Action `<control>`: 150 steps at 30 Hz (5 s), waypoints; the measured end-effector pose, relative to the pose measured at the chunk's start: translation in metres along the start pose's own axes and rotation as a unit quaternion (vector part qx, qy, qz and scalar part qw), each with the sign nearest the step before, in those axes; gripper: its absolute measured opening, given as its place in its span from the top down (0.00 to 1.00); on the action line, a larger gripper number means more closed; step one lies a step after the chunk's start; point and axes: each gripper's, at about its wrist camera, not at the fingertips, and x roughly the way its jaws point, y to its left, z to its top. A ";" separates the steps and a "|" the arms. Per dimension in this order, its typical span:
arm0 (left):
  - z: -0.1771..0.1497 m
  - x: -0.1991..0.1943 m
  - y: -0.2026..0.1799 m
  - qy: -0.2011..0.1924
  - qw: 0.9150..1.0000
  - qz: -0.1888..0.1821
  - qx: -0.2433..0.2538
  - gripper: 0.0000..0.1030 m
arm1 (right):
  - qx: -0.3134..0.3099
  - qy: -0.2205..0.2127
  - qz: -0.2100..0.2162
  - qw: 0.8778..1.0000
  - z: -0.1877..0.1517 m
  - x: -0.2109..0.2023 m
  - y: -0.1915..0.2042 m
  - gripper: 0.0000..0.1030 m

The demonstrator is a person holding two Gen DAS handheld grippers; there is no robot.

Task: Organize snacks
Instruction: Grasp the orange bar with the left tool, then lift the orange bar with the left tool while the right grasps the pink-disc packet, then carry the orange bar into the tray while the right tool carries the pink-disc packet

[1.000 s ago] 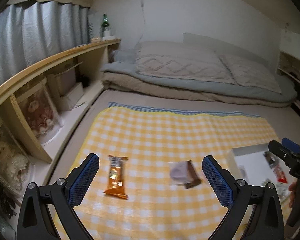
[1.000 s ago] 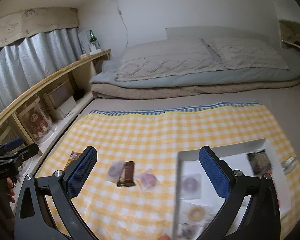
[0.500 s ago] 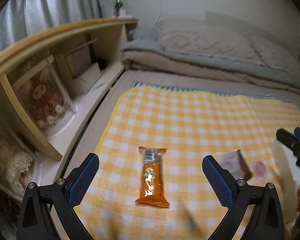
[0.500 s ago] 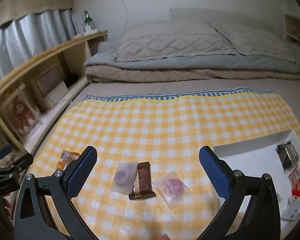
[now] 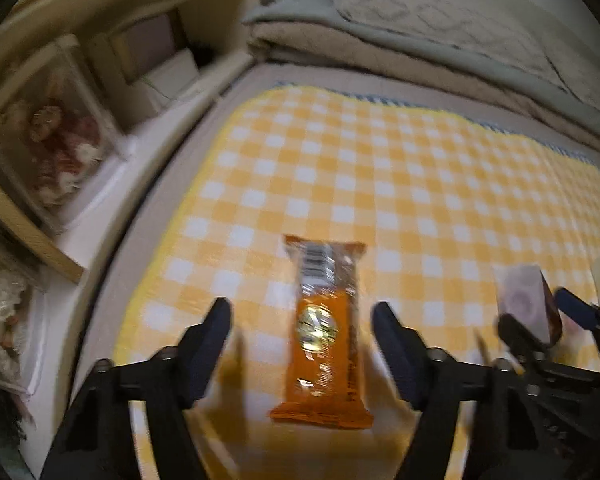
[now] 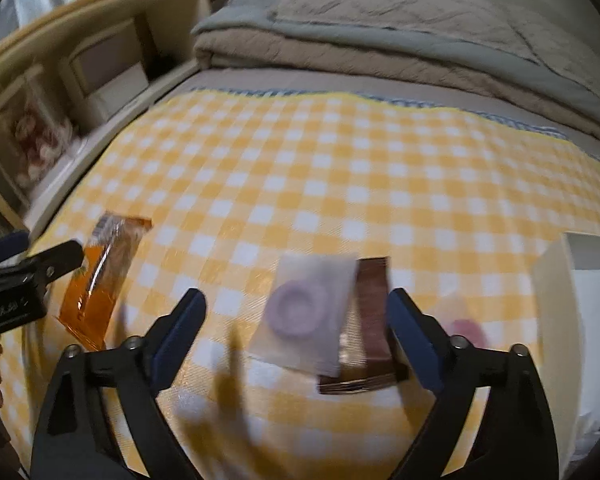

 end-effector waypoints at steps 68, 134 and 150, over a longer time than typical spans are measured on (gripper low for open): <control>-0.004 -0.066 -0.005 -0.047 0.997 -0.047 -0.024 0.68 | -0.122 -0.028 0.011 0.992 0.001 -0.048 0.010 0.52; -0.050 -0.153 -0.322 -0.057 0.961 -0.260 0.076 0.67 | 0.072 -0.105 -0.100 0.987 -0.037 -0.225 -0.317 0.50; -0.032 -0.048 -0.391 0.036 0.955 -0.292 0.049 0.67 | 0.101 -0.042 -0.068 0.992 -0.064 -0.198 -0.351 0.50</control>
